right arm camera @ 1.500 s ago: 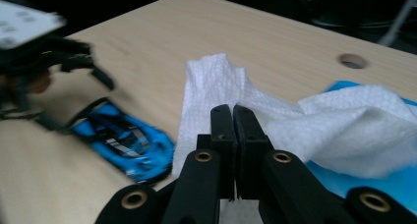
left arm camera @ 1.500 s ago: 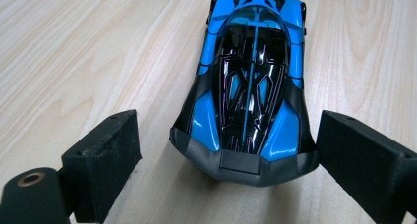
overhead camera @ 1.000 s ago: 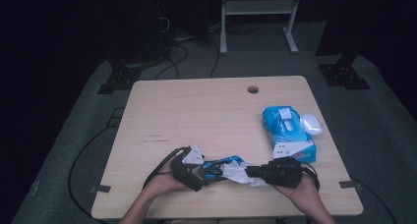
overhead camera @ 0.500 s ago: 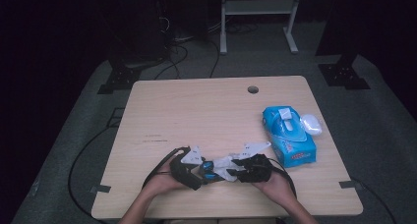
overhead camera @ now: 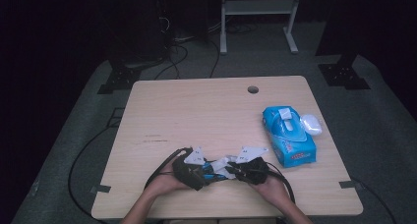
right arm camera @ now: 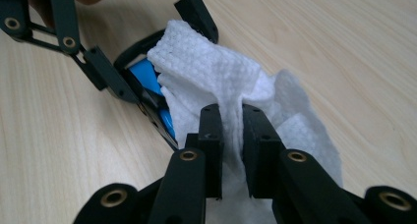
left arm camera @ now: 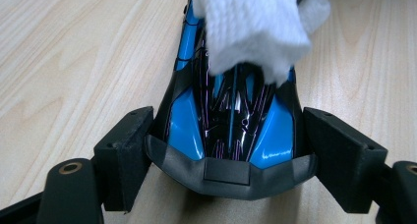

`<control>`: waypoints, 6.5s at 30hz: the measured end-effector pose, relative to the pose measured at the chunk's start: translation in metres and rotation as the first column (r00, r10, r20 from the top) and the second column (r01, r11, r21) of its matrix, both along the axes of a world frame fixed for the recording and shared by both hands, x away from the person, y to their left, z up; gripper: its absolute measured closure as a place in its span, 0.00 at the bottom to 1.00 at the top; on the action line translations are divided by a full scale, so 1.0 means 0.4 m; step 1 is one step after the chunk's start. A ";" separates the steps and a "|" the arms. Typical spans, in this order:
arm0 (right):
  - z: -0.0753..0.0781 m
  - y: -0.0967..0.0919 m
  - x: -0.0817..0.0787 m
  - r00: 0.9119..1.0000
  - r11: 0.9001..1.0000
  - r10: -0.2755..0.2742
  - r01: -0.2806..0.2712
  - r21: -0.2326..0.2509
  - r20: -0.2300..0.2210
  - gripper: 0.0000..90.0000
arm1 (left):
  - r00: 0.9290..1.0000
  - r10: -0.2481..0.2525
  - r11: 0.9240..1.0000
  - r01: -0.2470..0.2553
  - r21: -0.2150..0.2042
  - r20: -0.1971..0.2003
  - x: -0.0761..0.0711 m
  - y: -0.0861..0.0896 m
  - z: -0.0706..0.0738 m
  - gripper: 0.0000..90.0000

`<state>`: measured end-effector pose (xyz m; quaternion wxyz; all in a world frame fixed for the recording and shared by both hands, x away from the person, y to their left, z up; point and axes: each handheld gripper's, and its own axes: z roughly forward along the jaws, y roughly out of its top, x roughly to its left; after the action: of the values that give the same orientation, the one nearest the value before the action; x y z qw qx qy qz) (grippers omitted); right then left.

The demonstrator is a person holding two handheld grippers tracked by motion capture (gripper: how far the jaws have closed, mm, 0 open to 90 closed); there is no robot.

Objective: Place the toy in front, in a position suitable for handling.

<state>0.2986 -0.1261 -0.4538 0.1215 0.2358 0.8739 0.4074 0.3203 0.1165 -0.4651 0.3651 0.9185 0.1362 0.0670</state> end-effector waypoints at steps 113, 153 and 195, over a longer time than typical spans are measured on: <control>0.017 0.066 0.015 0.997 0.997 0.053 -0.050 0.052 -0.055 0.92 | 1.000 0.012 1.000 -0.012 0.014 0.001 0.002 -0.014 -0.021 0.26; 0.006 0.063 0.085 0.989 0.995 -0.050 0.061 0.076 -0.138 0.93 | 1.000 0.018 1.000 -0.018 0.009 0.000 0.001 -0.016 -0.022 0.26; -0.010 -0.105 0.072 0.980 0.993 -0.120 0.122 0.003 -0.158 0.86 | 1.000 0.012 1.000 -0.012 0.019 0.010 0.001 -0.016 -0.020 0.26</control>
<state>0.3275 -0.1683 -0.4576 0.0750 0.3205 0.8623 0.3848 0.3207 0.1102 -0.4731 0.3564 0.9209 0.1392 0.0750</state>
